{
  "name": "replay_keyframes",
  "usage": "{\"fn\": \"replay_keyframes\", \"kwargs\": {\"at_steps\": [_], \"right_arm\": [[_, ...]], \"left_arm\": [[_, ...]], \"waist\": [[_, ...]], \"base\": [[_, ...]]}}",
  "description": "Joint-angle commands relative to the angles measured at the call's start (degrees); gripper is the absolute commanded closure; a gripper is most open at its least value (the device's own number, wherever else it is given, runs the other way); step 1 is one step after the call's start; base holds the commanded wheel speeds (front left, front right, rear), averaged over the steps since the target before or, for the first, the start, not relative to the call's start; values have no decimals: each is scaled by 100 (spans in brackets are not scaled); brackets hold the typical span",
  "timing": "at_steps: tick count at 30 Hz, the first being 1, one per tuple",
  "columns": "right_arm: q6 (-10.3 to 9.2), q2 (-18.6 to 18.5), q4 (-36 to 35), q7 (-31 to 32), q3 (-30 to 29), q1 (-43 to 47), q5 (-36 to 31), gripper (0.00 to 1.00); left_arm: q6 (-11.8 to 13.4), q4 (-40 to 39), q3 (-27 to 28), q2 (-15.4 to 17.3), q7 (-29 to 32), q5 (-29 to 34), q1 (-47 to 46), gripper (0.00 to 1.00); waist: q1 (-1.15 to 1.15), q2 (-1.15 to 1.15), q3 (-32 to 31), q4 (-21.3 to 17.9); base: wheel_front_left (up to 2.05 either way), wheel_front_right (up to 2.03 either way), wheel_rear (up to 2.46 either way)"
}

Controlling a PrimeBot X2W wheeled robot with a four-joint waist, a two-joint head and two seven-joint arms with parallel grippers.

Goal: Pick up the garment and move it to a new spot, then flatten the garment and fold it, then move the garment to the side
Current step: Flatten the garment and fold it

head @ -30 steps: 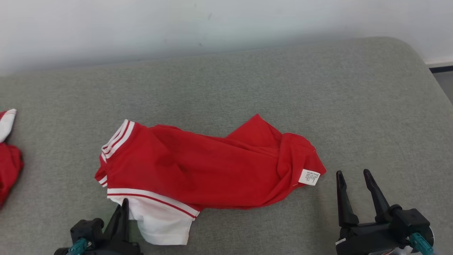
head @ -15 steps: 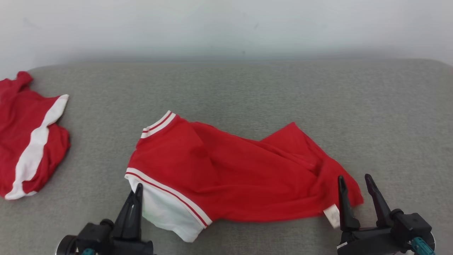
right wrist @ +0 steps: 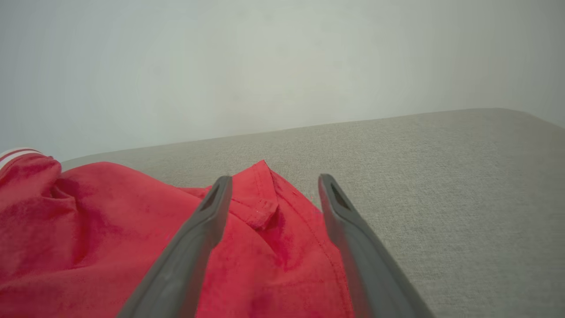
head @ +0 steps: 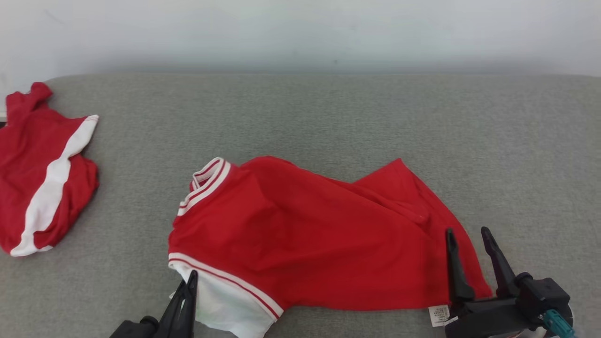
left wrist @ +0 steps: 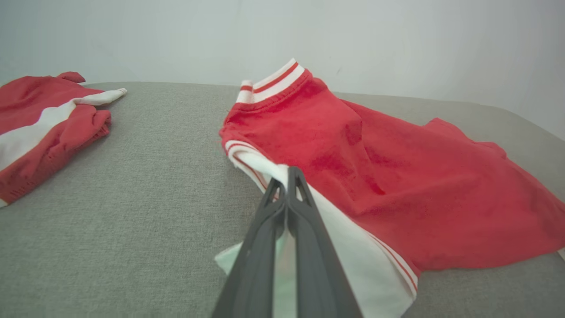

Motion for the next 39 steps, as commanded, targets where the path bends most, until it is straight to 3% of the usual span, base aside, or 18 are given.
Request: {"fn": "replay_keyframes", "kwargs": {"at_steps": [1,13,20,21,22,33,39], "right_arm": [[-13,2,17,-3,-27,-28,-24,0],[-13,-37,148,-3,19,-242,-137,0],[-13,-4,253,-3,12,-269,-149,0],[-13,3,258,-3,-2,-253,-150,0],[-13,14,255,-3,-34,-216,-127,0],[-13,43,176,-3,-142,-4,-84,0],[-13,21,166,-3,-146,120,-97,0]], "left_arm": [[23,99,23,8,-46,-47,-10,100],[-89,1778,231,229,-452,-255,-1214,100],[-123,2611,278,244,-517,-303,-1711,100],[-127,2590,308,237,-518,-274,-1725,78],[-134,2508,346,189,-512,-219,-1666,0],[-147,1441,706,-29,-512,13,-976,0],[-50,924,1037,-132,-512,110,-578,0]], "waist": [[0,0,43,-141],[0,0,317,-747],[0,0,276,-879],[0,0,256,-866],[0,0,200,-808],[0,0,-196,-267],[0,0,-350,-184]], "base": [[0,0,0],[0,0,0],[0,0,0],[0,0,0],[0,0,0],[0,0,0],[0,0,0]]}}
